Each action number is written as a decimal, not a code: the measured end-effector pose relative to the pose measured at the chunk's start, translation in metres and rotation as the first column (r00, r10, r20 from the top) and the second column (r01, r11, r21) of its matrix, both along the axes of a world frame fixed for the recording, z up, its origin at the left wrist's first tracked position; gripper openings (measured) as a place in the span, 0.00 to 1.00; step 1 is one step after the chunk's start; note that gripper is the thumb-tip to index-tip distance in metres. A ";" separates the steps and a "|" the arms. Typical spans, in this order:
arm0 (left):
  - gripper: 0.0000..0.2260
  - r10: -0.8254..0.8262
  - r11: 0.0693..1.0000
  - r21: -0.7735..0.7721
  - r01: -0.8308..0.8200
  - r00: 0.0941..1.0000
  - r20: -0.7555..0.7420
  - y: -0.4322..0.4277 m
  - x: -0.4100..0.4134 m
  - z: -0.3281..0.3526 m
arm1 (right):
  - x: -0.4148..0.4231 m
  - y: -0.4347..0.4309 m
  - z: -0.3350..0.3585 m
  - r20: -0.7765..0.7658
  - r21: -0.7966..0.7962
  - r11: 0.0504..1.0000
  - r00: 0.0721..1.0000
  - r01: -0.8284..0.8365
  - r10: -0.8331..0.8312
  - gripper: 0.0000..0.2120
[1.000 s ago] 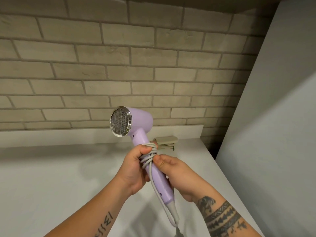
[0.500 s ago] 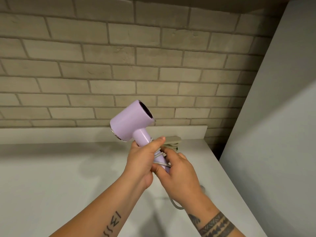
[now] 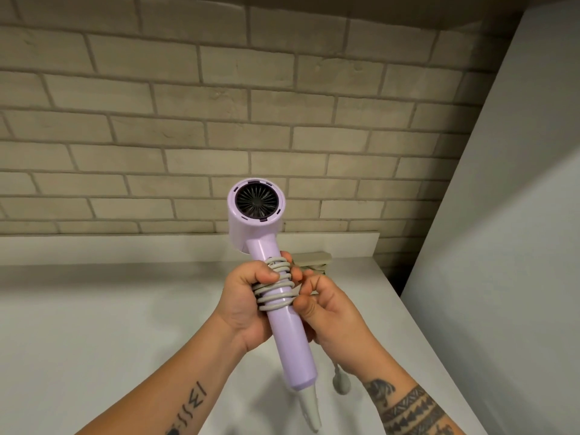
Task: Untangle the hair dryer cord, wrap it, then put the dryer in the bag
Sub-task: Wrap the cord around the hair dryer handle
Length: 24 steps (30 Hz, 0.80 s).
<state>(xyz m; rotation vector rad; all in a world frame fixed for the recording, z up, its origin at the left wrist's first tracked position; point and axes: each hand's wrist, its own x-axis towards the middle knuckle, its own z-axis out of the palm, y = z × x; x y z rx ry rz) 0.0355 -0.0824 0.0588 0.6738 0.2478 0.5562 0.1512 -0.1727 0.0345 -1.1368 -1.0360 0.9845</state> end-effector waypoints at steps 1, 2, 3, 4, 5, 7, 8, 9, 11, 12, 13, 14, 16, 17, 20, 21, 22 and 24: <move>0.23 -0.013 1.000 0.001 0.013 1.000 0.004 0.000 0.000 -0.003 | -0.003 -0.002 0.002 -0.035 -0.018 1.000 0.999 -0.022 0.021 0.34; 0.24 -0.023 1.000 0.009 0.023 1.000 0.001 0.000 0.000 -0.006 | -0.004 -0.004 0.003 -0.049 -0.046 0.998 0.998 -0.042 0.039 0.33; 0.25 -0.028 0.999 0.024 0.028 1.000 0.006 -0.001 0.001 -0.009 | -0.005 -0.006 0.005 -0.045 -0.079 0.995 0.997 -0.059 0.056 0.32; 0.25 -0.026 0.999 0.038 0.026 1.000 0.015 -0.002 0.001 -0.011 | -0.006 -0.008 0.006 -0.028 -0.104 0.992 0.998 -0.066 0.064 0.30; 0.25 -0.019 0.999 0.046 0.018 0.999 0.027 -0.004 0.001 -0.013 | -0.006 -0.010 0.006 -0.013 -0.117 0.991 0.998 -0.067 0.066 0.29; 0.27 -0.005 0.999 0.043 0.003 0.999 0.037 -0.004 0.001 -0.015 | -0.007 -0.012 0.007 0.015 -0.097 0.994 0.998 -0.059 0.061 0.28; 0.28 -0.008 0.998 0.055 0.007 1.000 0.028 -0.004 -0.001 -0.014 | -0.007 -0.014 0.007 0.023 -0.081 0.996 0.999 -0.043 0.045 0.29; 0.30 -0.013 0.996 0.091 0.012 1.000 0.009 -0.004 -0.002 -0.013 | -0.006 -0.014 0.008 0.022 -0.071 0.997 0.999 -0.022 0.024 0.30; 0.31 0.029 0.978 0.211 -0.011 0.996 -0.082 -0.005 -0.005 -0.008 | -0.003 -0.015 0.008 0.024 -0.061 0.998 1.000 0.004 -0.002 0.25; 0.30 0.072 0.963 0.269 -0.032 0.988 -0.138 -0.006 -0.006 -0.004 | 0.000 -0.016 0.009 0.035 -0.055 0.998 0.999 0.015 -0.013 0.22; 0.28 0.119 0.945 0.324 -0.054 0.975 -0.187 -0.008 -0.006 0.001 | 0.003 -0.017 0.009 0.057 -0.049 0.998 0.998 0.030 -0.027 0.20; 0.25 0.165 0.926 0.372 -0.072 0.960 -0.225 -0.011 -0.005 0.006 | 0.006 -0.017 0.010 0.095 -0.044 0.998 0.995 0.041 -0.036 0.18; 0.22 0.218 0.901 0.426 -0.077 0.931 -0.292 -0.019 -0.005 0.015 | 0.010 -0.017 0.011 0.223 -0.022 0.997 0.972 0.077 -0.071 0.14; 0.22 0.230 0.896 0.437 -0.075 0.921 -0.314 -0.024 -0.003 0.019 | 0.012 -0.017 0.011 0.308 -0.006 0.993 0.945 0.116 -0.109 0.12; 0.23 0.326 0.905 0.381 -0.190 0.886 -0.330 -0.037 0.005 0.018 | 0.008 -0.018 0.012 0.501 0.015 0.977 0.843 0.214 -0.193 0.16; 0.21 0.365 0.907 0.335 -0.257 0.875 -0.318 -0.040 0.008 0.014 | 0.005 -0.018 0.011 0.561 0.014 0.975 0.805 0.222 -0.192 0.19; 0.18 0.391 0.908 0.279 -0.311 0.868 -0.305 -0.041 0.010 0.011 | 0.002 -0.019 0.010 0.619 0.018 0.974 0.763 0.225 -0.188 0.21; 0.13 0.396 0.918 0.146 -0.369 0.874 -0.283 -0.041 0.011 0.006 | -0.003 -0.019 0.008 0.699 0.034 0.970 0.688 0.240 -0.195 0.23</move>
